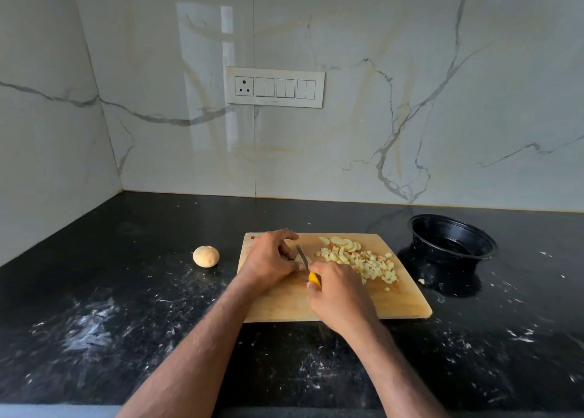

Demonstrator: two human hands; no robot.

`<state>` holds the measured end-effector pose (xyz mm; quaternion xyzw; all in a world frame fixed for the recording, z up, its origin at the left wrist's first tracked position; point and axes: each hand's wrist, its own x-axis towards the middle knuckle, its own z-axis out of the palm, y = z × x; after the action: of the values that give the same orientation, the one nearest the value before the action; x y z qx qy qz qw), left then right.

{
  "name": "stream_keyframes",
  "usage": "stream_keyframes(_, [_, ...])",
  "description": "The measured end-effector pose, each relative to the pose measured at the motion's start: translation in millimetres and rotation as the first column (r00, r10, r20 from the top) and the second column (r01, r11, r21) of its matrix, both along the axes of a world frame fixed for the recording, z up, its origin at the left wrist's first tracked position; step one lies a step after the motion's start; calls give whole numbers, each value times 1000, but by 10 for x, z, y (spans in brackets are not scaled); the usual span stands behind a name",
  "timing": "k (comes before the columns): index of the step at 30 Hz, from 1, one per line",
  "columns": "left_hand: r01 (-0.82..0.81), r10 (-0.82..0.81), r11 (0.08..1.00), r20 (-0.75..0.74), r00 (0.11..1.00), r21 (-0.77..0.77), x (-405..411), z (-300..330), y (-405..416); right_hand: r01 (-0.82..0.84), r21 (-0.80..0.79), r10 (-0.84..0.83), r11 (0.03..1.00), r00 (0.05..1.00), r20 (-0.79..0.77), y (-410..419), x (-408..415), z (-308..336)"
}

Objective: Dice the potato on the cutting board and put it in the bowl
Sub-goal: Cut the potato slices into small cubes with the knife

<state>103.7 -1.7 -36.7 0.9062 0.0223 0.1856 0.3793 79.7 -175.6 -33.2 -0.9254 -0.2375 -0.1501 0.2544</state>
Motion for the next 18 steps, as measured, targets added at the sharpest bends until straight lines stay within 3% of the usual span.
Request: stream_keyframes(18, [24,-16,994,-73,997,110,34,-4,-17,-104,-56,98,993,990,-104,-505,-308,25])
